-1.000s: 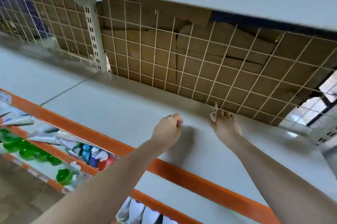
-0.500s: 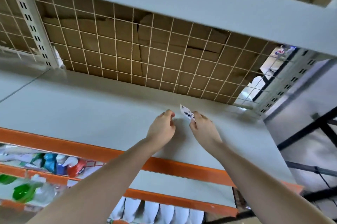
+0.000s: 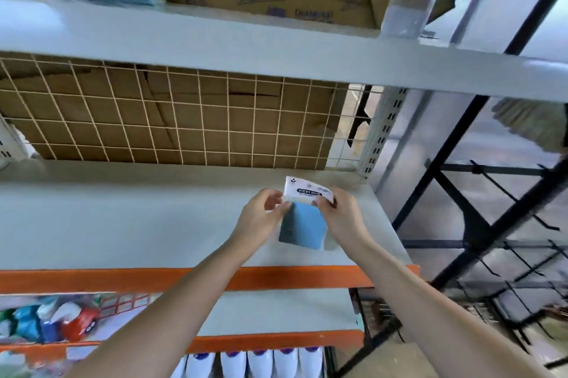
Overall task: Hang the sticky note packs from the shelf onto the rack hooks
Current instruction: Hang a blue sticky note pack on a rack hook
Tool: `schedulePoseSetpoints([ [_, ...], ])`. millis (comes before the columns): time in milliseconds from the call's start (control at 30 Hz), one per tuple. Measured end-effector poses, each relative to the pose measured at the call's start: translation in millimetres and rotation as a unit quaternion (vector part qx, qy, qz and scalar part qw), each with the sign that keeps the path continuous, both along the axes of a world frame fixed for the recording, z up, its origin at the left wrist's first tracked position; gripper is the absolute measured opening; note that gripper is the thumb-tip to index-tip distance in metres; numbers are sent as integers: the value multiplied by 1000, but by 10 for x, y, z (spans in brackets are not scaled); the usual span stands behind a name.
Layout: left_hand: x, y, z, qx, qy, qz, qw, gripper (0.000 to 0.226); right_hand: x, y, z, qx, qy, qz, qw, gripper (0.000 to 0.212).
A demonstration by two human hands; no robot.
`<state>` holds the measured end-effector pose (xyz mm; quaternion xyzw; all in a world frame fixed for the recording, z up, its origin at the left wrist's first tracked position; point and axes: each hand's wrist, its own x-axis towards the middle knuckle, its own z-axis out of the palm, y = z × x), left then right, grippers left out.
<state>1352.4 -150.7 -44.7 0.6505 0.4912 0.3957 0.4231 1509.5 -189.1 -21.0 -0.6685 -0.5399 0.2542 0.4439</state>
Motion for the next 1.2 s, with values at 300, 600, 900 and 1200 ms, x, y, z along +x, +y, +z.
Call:
schedulePoseSetpoints([
  [300,1114,-955,497,30,-128,-46,990,12,990,-1130,363,61,131,-8,990,17],
  [600,2274,-1896,825,118,-118,-137,976,11,2108,-2207,548,114,93,-76,986,5],
  [900,3478,-2485,1079,141,-114,-239,954,15,3140,-2994,729,178,110,-167,963,11],
  [1200,4727,-2677,1240,131,-87,-327,932,18,4248,-3348,768,211,96,-240,943,6],
])
